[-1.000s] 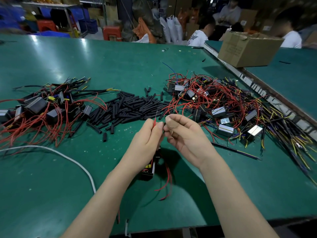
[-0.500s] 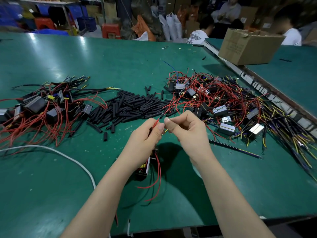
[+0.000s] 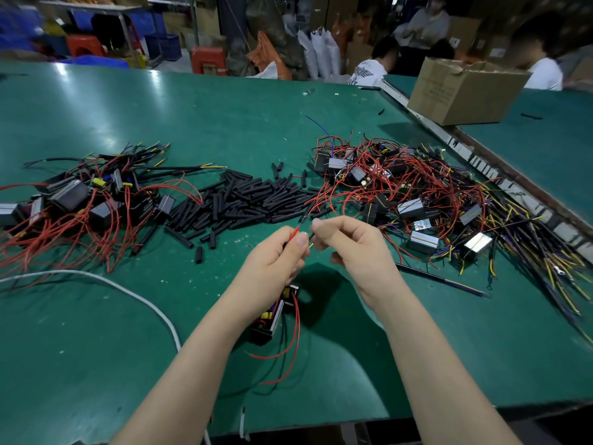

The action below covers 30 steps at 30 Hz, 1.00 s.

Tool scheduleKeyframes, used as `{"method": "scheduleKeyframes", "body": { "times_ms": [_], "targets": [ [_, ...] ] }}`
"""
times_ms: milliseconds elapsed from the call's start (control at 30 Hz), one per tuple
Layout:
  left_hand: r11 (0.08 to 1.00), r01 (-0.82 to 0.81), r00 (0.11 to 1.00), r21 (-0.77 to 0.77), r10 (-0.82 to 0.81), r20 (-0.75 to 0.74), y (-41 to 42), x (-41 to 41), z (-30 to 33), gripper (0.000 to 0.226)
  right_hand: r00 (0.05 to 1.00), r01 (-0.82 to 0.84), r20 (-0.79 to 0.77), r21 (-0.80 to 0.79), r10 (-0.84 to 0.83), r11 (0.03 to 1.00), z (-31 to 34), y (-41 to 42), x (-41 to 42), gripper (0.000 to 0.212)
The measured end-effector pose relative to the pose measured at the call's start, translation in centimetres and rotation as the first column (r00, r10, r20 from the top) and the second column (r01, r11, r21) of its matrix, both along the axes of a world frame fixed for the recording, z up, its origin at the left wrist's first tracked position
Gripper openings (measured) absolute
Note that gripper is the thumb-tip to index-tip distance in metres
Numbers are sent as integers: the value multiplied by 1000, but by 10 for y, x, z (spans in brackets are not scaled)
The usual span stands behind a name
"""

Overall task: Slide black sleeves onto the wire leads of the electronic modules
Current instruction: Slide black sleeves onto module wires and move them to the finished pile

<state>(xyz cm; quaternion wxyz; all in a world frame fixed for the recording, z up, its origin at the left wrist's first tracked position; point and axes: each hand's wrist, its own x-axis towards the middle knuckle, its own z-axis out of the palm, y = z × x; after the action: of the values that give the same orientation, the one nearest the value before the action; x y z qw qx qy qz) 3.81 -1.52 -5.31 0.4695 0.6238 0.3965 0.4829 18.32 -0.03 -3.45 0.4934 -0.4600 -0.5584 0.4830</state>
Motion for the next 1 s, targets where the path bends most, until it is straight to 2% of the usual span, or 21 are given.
{"method": "scheduleKeyframes", "body": {
  "times_ms": [33,100,167,200,267,367,400,433,467,533,567,600,633,733,800,1000],
  "targets": [
    [1000,0,1000,14,1,-14,-1,0,1,26,999,31,-29,-55,-32,998,0,0,-2,19],
    [1000,6,1000,10,-6,1,-1,2,2,25,981,26,-184,-203,-64,979,-1,1,-8,20],
    [999,12,997,-43,-9,81,-1,4,5,26,953,-23,-295,-273,-61,962,-1,1,-12,19],
    [997,8,991,-82,3,134,0,4,6,26,962,-32,-272,-243,-37,969,0,1,-12,18],
    [985,0,970,-171,41,240,3,0,7,28,991,-27,-131,-114,12,993,3,4,-7,13],
    [951,6,925,-309,113,364,9,-9,7,30,1000,17,15,26,-17,1000,7,18,9,19],
    [941,7,914,-338,131,384,11,-10,6,30,992,36,117,99,-47,994,7,24,14,17],
    [935,6,910,-355,143,390,12,-11,5,30,954,33,287,183,-86,983,6,31,20,15],
    [930,7,910,-366,146,388,13,-11,4,30,857,-8,500,256,-125,967,4,38,24,16],
    [927,25,916,-375,130,381,13,-10,2,30,491,-177,857,271,-154,946,0,51,30,19],
    [926,36,918,-375,118,379,13,-9,2,30,318,-238,937,224,-142,945,-1,57,31,22],
    [927,47,918,-373,107,381,13,-9,1,30,203,-268,971,178,-125,947,-2,60,31,24],
    [927,56,917,-371,99,387,12,-8,1,30,136,-282,983,156,-121,947,-3,63,31,24],
    [925,66,907,-374,100,409,11,-8,1,30,38,-312,983,183,-180,932,-2,68,27,23],
    [924,62,898,-378,113,425,10,-9,1,30,40,-336,974,225,-225,914,2,69,24,21],
    [922,-19,899,-387,185,398,12,-10,-1,26,272,-317,922,356,-275,879,25,55,20,14]
  ]
}}
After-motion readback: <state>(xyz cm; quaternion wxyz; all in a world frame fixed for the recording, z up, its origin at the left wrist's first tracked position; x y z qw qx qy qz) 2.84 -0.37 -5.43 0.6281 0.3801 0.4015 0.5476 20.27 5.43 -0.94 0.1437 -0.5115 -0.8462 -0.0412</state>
